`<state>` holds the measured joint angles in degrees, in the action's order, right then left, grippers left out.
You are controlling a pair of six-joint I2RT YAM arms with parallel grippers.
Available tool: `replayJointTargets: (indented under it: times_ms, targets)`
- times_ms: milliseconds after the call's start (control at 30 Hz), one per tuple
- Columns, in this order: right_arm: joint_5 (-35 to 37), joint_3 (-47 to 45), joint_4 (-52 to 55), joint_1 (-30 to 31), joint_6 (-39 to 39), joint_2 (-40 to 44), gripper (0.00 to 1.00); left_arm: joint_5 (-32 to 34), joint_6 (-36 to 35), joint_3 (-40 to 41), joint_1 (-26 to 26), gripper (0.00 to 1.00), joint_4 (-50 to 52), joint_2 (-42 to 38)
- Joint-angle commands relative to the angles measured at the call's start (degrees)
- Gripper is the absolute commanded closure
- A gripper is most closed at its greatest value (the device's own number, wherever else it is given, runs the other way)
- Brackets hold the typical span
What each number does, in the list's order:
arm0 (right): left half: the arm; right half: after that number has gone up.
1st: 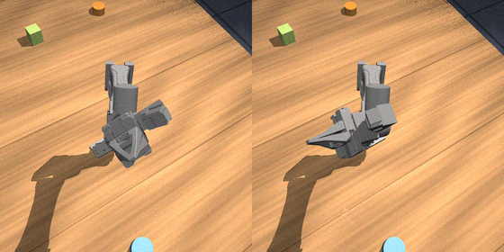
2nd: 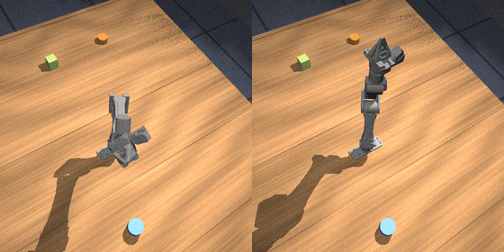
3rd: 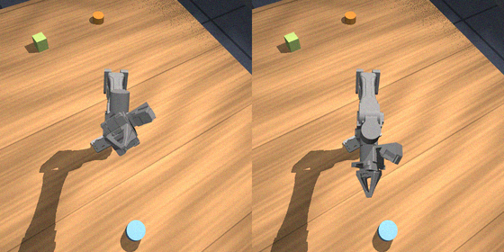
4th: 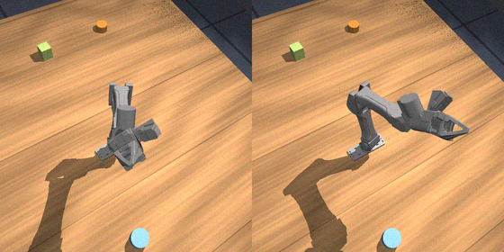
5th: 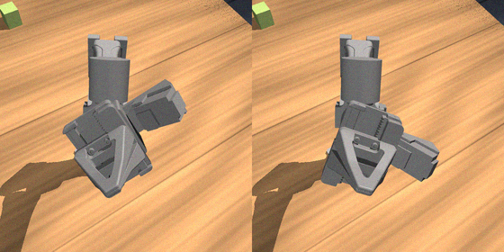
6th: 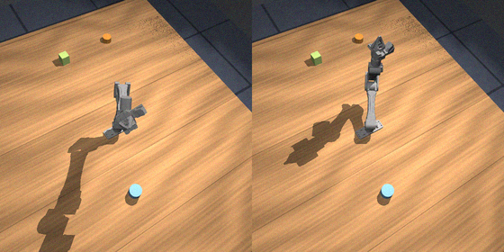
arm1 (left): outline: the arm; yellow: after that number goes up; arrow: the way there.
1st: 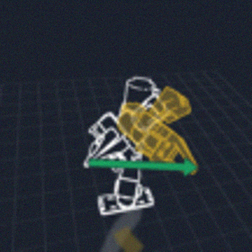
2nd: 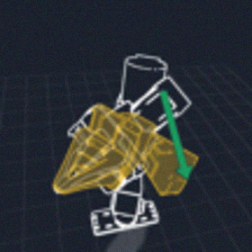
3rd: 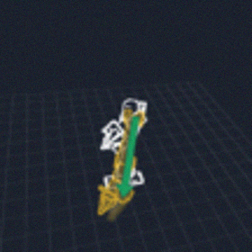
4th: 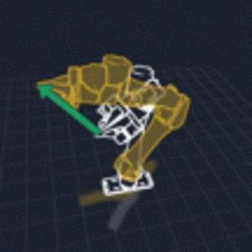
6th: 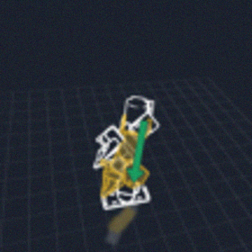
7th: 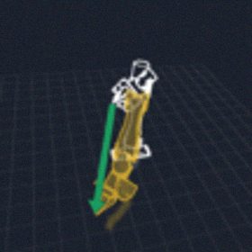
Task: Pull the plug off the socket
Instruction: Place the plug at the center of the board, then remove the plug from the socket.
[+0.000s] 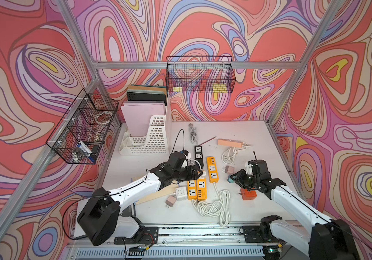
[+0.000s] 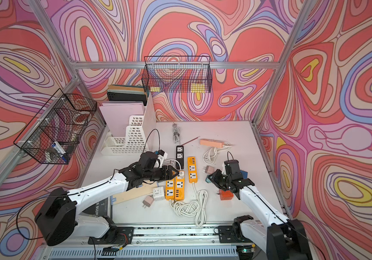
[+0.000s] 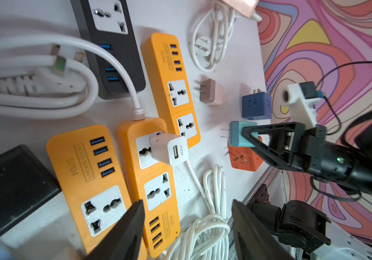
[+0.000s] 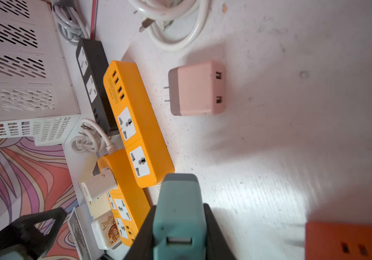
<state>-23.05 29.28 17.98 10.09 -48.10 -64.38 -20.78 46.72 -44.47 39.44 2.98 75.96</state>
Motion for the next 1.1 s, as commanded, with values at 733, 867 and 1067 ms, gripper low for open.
replayJointTargets:
  times_ms: [733,867,1067]
  targets:
    - [-8.3,8.0,-3.7,-2.7,11.3,4.0,0.38,13.1,5.0,9.9,-0.4,0.36,-4.1,-11.1]
    - [-10.0,3.9,-18.0,4.5,-1.3,2.9,0.42,12.9,7.7,11.9,-2.1,0.34,-6.6,-10.2]
    - [9.7,15.0,-6.8,23.9,1.3,-10.6,0.40,8.2,11.2,13.9,-6.1,0.35,-7.4,-7.7]
